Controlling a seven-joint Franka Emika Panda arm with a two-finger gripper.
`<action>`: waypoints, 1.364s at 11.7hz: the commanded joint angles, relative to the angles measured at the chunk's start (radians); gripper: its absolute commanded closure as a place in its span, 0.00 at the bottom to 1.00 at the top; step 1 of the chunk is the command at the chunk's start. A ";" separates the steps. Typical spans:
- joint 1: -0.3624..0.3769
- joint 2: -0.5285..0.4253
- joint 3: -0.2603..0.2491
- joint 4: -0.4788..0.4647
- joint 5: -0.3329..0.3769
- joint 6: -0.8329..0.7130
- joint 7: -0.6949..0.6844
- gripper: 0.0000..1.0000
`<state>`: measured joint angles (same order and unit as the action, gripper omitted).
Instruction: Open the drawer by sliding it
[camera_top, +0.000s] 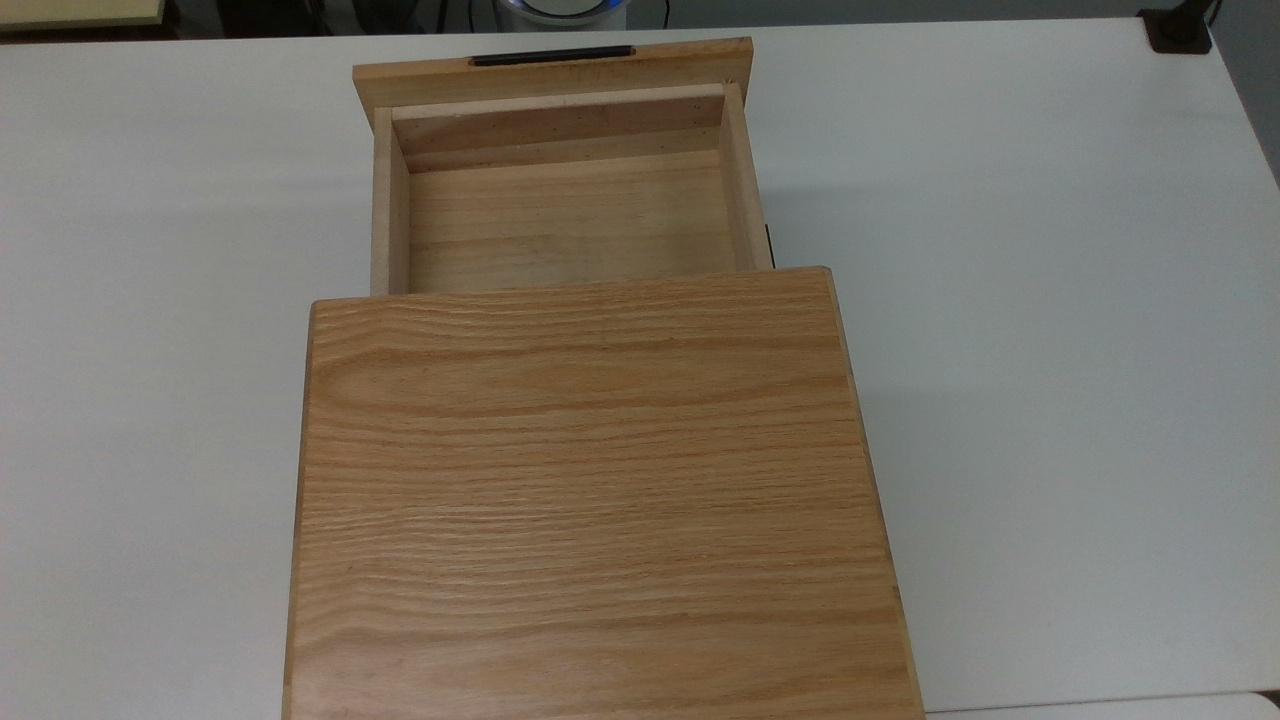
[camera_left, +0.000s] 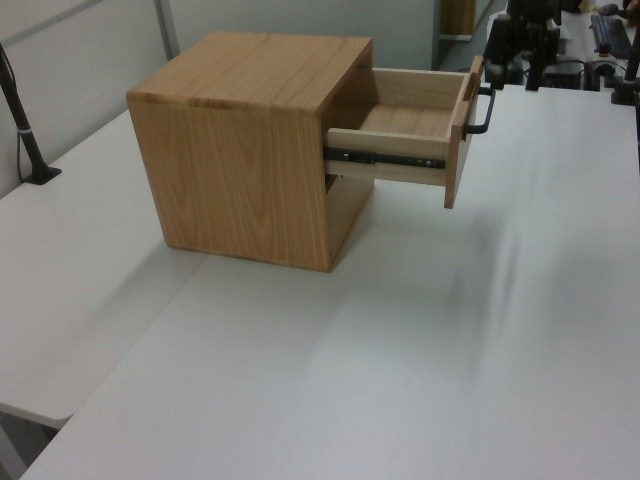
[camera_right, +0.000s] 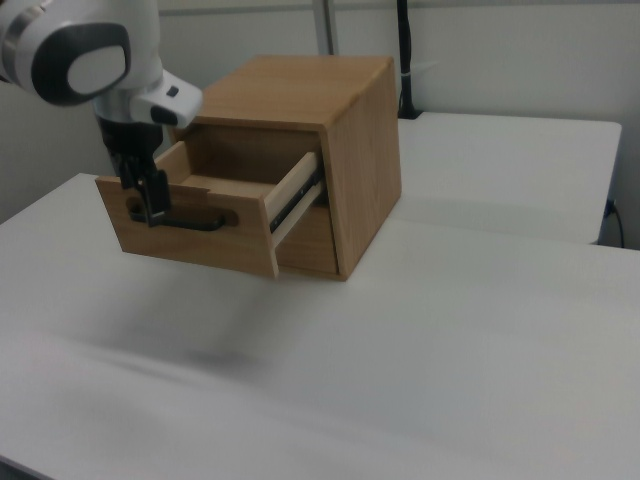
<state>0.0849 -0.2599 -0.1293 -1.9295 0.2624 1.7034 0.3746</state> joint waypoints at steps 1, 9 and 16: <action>-0.005 0.019 0.022 0.107 -0.171 -0.102 -0.259 0.00; -0.043 0.206 0.045 0.345 -0.347 -0.217 -0.510 0.00; -0.047 0.217 0.030 0.379 -0.336 -0.222 -0.513 0.00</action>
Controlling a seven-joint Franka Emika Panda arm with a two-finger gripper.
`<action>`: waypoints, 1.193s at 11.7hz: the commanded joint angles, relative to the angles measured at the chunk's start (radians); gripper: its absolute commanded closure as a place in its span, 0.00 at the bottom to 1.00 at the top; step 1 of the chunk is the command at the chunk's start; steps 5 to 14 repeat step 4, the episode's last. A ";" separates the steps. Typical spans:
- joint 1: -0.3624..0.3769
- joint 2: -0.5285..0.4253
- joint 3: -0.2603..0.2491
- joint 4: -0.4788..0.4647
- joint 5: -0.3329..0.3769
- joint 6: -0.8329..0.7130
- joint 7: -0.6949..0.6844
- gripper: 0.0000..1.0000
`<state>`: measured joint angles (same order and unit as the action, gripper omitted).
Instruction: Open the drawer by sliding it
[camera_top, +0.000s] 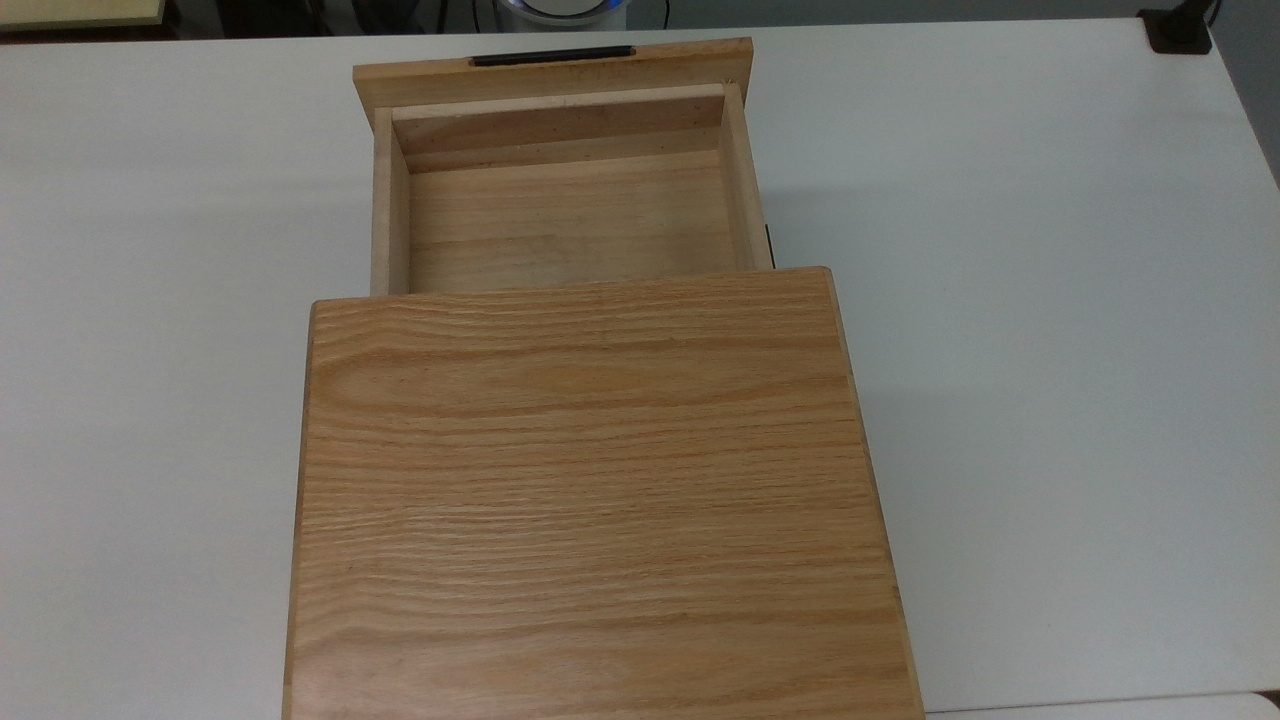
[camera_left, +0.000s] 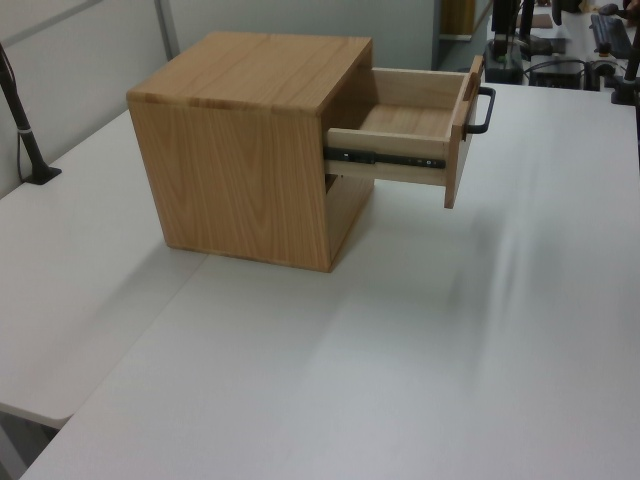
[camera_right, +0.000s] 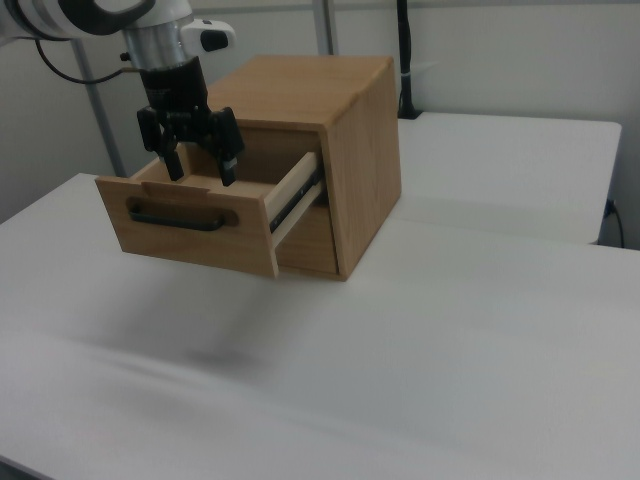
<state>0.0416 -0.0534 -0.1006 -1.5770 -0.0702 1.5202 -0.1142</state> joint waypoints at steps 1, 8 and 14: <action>-0.003 0.012 0.001 0.026 -0.003 -0.038 -0.022 0.00; -0.003 0.010 0.001 0.026 -0.003 -0.037 -0.019 0.00; -0.003 0.010 0.001 0.026 -0.003 -0.037 -0.019 0.00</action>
